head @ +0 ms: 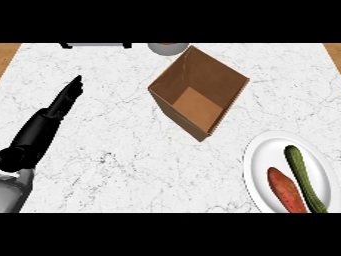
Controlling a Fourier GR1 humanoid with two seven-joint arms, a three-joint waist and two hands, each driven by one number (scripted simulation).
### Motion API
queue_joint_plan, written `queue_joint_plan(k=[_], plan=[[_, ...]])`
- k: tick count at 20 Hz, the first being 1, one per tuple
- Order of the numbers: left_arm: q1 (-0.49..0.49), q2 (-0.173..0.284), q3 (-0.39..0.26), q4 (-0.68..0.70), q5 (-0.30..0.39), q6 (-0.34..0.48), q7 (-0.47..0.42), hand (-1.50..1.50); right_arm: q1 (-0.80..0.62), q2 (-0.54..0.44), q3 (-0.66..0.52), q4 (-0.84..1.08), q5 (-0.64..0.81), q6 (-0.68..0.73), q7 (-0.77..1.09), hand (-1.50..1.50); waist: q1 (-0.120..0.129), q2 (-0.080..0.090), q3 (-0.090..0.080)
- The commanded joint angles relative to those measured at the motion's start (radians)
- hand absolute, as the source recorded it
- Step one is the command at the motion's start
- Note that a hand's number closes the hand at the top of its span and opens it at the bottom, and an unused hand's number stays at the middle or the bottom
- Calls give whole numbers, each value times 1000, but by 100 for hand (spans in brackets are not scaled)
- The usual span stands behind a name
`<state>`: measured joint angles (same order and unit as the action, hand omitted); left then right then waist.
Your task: Pick the sweet potato from the plate and place it in the cardboard box
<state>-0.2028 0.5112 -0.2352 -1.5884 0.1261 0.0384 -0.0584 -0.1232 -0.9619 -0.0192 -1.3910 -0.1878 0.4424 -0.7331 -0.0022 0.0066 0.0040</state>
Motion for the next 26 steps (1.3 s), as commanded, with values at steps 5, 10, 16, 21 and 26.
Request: queue_joint_plan(k=[5, 10, 16, 21, 26], plan=[[-38, -23, 6, 31, -13, -14, 2, 0, 13, -129, 110, -59, 331, -53, -198, -150, 3, -6, -3], [-38, -49, -4, 55, -37, -8, -10, 0, 37, -218, 184, -195, 487, -108, -131, -150, -4, -7, -5], [-7, -90, 1, 91, -82, 18, -63, 0, 190, -224, 216, -434, 628, -197, 30, -150, -27, -12, -5], [-18, -79, 31, 113, -84, -38, -102, 0, 227, -244, 190, -539, 684, -107, 168, -150, -16, -9, -5], [3, -60, 92, 82, -61, -84, -52, 0, 362, -165, 187, -631, 764, -105, 243, -150, -15, -10, -4]])
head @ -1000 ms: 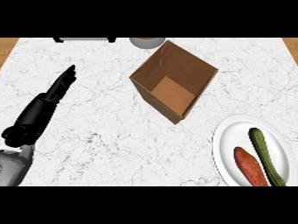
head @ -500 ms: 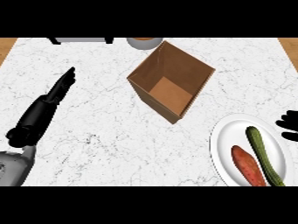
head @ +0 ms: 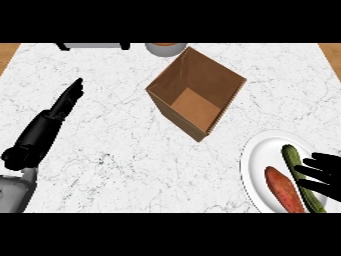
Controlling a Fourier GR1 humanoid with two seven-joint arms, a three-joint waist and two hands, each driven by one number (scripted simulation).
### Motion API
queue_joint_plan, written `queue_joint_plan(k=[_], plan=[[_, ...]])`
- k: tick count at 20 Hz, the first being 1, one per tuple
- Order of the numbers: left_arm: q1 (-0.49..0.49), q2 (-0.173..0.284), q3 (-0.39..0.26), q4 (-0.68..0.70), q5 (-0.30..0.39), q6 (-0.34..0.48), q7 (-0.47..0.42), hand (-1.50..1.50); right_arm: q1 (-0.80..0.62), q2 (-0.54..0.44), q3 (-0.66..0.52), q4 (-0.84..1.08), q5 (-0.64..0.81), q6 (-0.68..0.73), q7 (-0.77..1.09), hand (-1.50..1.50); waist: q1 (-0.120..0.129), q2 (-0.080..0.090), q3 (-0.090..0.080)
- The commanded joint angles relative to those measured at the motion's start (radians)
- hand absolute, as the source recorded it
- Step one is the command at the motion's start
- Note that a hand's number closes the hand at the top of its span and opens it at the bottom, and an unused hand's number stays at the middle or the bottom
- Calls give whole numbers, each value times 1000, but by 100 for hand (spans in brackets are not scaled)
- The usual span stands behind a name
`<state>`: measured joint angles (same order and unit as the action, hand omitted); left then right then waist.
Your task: Pick the sweet potato from the plate and place it in the cardboard box
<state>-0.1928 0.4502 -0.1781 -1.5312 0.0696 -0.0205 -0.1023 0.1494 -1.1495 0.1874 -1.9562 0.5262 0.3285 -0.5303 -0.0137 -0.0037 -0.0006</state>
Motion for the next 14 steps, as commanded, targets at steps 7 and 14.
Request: queue_joint_plan(k=[7, 14], plan=[[-51, -46, 47, 29, -34, -63, 17, 0, 5, 148, 10, -18, 177, 78, 87, -150, 14, 4, 1], [-4, -73, 66, -22, -84, -67, 33, 0, 115, 246, -8, -55, 313, 21, 71, -150, 8, 2, 1]])
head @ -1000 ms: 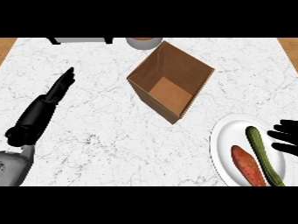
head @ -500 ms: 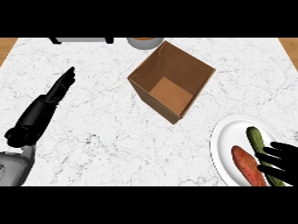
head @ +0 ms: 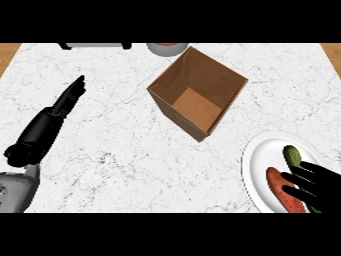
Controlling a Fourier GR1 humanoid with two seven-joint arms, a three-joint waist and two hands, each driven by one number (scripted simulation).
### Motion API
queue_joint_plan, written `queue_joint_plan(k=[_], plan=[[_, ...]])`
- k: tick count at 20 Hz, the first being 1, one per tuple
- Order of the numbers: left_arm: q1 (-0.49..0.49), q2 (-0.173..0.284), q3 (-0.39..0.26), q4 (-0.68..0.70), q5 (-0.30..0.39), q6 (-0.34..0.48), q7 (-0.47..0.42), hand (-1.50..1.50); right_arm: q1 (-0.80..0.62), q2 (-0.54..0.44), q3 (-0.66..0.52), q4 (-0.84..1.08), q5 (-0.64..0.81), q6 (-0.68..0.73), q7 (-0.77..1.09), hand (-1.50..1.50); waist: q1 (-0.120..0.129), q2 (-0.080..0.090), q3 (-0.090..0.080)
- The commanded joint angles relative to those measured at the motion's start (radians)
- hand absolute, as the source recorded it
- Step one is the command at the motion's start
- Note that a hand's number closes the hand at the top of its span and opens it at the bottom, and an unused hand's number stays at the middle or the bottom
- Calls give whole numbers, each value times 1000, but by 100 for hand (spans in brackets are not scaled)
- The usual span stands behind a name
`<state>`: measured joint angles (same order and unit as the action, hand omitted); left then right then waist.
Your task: Pick the sweet potato from the plate and place it in the cardboard box
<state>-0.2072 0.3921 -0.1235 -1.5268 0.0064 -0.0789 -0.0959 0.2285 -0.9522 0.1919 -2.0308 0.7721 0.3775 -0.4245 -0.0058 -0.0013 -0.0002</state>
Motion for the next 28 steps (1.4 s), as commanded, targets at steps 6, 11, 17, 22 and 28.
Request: queue_joint_plan(k=[6, 11, 17, 22, 28], plan=[[28, -54, 15, -38, -55, -9, 28, 0, 28, 123, 46, 0, 204, -2, 36, -150, 0, -1, 0], [28, -90, 21, -12, -97, -14, -5, 0, -37, 165, 20, 159, 262, -49, -66, -150, 2, 1, 0], [-72, -82, 86, 78, -78, -82, 8, 0, -142, 273, 67, 282, 311, -14, -96, -150, 3, 2, 0], [-11, -81, 116, 46, -86, -119, -14, 0, -69, 280, 38, 218, 360, 2, -108, -150, 1, 1, 0], [-21, -91, 132, -11, -87, -143, 31, 0, -157, 341, 23, 312, 442, -5, -89, -150, 4, 1, 0]])
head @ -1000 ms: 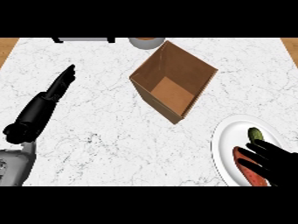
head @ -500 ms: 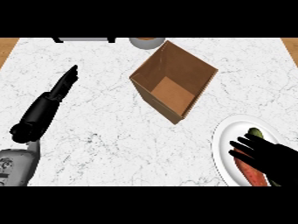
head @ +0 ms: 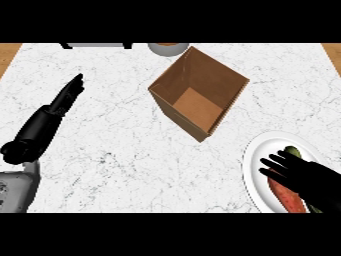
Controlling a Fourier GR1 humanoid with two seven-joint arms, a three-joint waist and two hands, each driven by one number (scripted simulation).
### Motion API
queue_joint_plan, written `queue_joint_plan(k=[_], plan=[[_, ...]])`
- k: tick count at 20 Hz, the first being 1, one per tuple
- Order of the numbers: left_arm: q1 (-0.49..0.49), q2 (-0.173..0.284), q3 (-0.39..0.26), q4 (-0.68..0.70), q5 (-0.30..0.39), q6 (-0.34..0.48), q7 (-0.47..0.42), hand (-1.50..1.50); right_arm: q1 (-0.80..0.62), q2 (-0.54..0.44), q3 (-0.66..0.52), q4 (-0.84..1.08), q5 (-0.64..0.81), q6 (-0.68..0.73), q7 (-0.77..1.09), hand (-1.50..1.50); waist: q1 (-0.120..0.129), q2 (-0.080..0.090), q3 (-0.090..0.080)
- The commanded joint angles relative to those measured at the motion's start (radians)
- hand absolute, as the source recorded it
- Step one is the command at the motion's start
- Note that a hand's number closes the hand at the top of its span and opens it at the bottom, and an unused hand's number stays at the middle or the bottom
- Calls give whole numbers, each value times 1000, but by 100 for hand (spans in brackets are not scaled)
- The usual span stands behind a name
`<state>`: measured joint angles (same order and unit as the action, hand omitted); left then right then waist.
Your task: Pick the sweet potato from the plate and place it in the cardboard box
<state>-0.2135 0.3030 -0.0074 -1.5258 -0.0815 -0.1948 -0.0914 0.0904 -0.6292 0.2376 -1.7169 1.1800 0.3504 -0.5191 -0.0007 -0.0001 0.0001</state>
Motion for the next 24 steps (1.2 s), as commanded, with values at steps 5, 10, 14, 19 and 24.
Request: queue_joint_plan(k=[5, 10, 14, 19, 24], plan=[[34, -34, 5, -47, -41, -12, 13, 0, -64, 75, -14, 151, 72, -20, -50, -150, 3, 0, 0], [-3, -32, 33, 27, -33, -35, -19, 0, -51, 76, 25, 208, 117, -139, -150, 150, 0, 1, 0], [26, -49, 9, -103, -30, -33, 90, 0, -42, 125, 19, 214, 101, -262, -196, 150, 2, -1, 1], [-18, -36, 51, 16, -49, -52, -7, 0, -26, 143, -3, 206, 112, -324, -248, 150, -3, 0, 0], [-13, -43, 44, 17, -40, -57, -4, 0, -116, 421, 135, 112, 177, -183, 25, 150, 12, 1, -2]])
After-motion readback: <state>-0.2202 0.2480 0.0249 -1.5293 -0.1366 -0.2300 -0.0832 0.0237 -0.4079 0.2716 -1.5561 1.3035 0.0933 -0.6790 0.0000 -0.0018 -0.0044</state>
